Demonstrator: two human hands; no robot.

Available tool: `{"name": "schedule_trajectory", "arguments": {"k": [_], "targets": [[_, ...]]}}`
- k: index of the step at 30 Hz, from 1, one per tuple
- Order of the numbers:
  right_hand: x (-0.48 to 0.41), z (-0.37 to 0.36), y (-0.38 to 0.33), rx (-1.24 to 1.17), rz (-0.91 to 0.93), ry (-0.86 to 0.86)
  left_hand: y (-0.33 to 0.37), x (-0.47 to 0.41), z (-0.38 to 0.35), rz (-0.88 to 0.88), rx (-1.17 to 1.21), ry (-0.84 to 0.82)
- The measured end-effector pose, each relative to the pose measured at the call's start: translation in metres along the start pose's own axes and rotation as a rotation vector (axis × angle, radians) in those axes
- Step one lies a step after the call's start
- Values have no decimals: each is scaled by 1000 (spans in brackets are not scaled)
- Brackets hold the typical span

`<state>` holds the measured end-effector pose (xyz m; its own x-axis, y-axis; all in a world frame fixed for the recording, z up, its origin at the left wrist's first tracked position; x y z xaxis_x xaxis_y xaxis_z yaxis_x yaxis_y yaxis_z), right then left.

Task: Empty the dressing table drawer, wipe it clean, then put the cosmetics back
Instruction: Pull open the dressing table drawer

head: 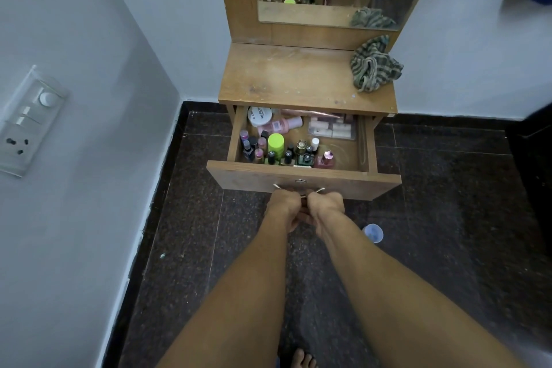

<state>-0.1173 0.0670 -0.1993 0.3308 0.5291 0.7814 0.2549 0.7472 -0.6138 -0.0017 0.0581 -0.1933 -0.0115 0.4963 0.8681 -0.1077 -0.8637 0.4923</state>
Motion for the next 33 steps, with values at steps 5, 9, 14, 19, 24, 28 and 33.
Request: {"name": "schedule_trajectory", "arguments": {"k": [5, 9, 14, 19, 24, 28, 33], "targets": [[10, 6, 14, 10, -14, 0, -15, 10, 1, 17, -18, -4], [17, 11, 22, 10, -36, 3, -22, 19, 1, 24, -5, -14], [23, 15, 33, 56, -55, 7, -33, 22, 2, 36, -25, -12], [28, 17, 40, 30, -58, -7, -46, 22, 1, 61, -52, -28], [35, 20, 48, 38, -60, 1, -53, 29, 1, 57, -71, -37], [39, 24, 56, 18, -66, -5, -64, 30, -1, 64, -57, -39], [41, 28, 71, 24, -93, -11, -77, 36, -1, 61, -60, -55]]}}
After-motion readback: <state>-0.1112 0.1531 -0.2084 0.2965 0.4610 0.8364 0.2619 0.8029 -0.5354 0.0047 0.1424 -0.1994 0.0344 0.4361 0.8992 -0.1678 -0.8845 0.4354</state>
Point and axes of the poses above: each hand's wrist, its own x-axis away from the middle knuckle, its own z-axis out of the back of the hand, y = z × x, the point moved 7 cm from there along -x, towards the middle knuckle, and after that the axes turned 6 degrees about -y, right-handed, at the moved point
